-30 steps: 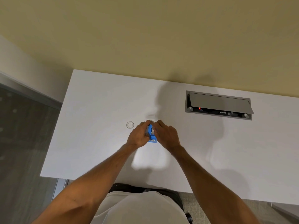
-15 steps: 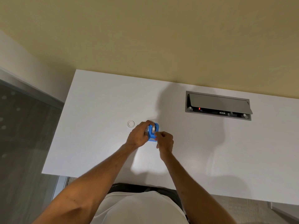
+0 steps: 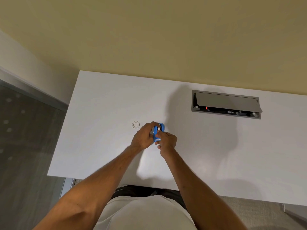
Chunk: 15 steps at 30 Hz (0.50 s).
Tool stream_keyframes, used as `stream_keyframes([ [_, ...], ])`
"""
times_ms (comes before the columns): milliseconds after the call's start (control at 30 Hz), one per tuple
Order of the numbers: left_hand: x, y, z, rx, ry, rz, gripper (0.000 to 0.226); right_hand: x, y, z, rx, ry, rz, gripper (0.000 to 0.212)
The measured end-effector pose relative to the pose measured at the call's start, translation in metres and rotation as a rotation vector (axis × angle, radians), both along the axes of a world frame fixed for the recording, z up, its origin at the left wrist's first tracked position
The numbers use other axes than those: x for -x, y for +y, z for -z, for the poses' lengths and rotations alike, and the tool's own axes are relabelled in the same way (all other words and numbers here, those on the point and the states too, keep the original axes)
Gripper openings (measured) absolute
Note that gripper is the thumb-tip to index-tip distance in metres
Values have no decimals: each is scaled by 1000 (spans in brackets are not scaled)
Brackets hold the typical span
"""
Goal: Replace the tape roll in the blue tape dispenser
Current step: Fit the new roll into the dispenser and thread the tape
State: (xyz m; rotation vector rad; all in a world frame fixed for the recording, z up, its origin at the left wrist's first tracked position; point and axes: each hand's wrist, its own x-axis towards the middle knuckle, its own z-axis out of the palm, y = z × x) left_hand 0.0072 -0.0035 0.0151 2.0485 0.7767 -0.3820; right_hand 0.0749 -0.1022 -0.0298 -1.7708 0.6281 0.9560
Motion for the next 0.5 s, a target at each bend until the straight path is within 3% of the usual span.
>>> stream_keyframes([
  [167,1,-2,2,5,-17,6,69,-1,1,1,-36,54,53,39],
  [300,2,-2,8,51,-44,-7,85,0,0,1,-51,77,79,39],
  [400,2,2,25,-27,-13,134,97,2,-3,3,-56,70,70,37],
  [500,-1,4,35,-164,-10,278,93,3,-6,6,-63,56,63,37],
])
